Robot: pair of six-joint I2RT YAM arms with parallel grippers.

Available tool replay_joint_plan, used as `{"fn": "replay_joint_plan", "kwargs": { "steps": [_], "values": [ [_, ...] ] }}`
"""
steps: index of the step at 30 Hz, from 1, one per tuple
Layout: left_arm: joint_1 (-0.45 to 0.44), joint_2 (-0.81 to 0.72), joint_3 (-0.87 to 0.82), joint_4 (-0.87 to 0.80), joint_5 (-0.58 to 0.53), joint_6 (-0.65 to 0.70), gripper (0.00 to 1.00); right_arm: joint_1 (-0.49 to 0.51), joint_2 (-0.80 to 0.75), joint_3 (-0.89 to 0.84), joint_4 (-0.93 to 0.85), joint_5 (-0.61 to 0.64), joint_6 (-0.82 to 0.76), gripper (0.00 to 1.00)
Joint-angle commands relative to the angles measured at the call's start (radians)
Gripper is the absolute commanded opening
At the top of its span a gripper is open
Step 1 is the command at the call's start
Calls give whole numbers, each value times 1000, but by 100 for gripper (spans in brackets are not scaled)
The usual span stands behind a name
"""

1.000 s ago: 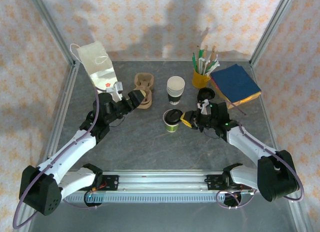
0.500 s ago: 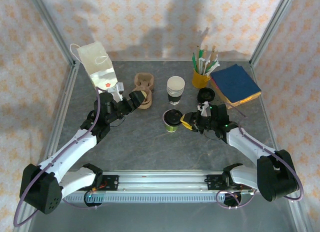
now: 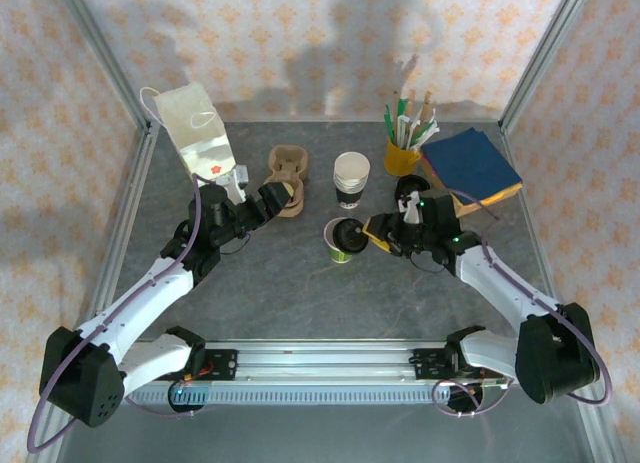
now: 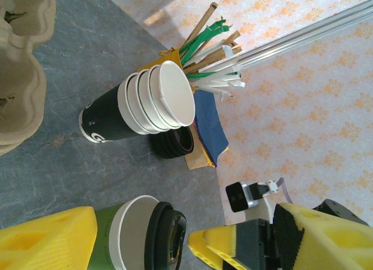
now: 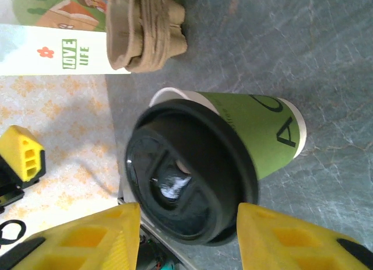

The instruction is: Pack the takeout coffee

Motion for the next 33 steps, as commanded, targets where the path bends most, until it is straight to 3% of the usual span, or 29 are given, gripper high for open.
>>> {"fn": "replay_joint_plan", "kwargs": {
  "steps": [1, 13, 23, 28, 31, 33],
  "values": [
    [-9, 5, 30, -14, 5, 25, 79, -5, -16, 20, -31, 30, -27, 47],
    [-9, 2, 12, -10, -1, 30, 79, -5, -2, 36, -109, 134, -95, 47],
    [-9, 15, 8, -15, -15, 42, 79, -9, -128, 10, -386, 563, -186, 47],
    [-9, 27, 10, -12, -17, 50, 79, -22, -271, -83, -417, 658, -100, 48],
    [-8, 36, 7, 0, -11, 49, 79, -22, -308, -67, -467, 748, -15, 56],
    [-9, 41, 0, 12, -7, 46, 79, -23, -314, -103, -461, 754, 39, 56]
  ]
}}
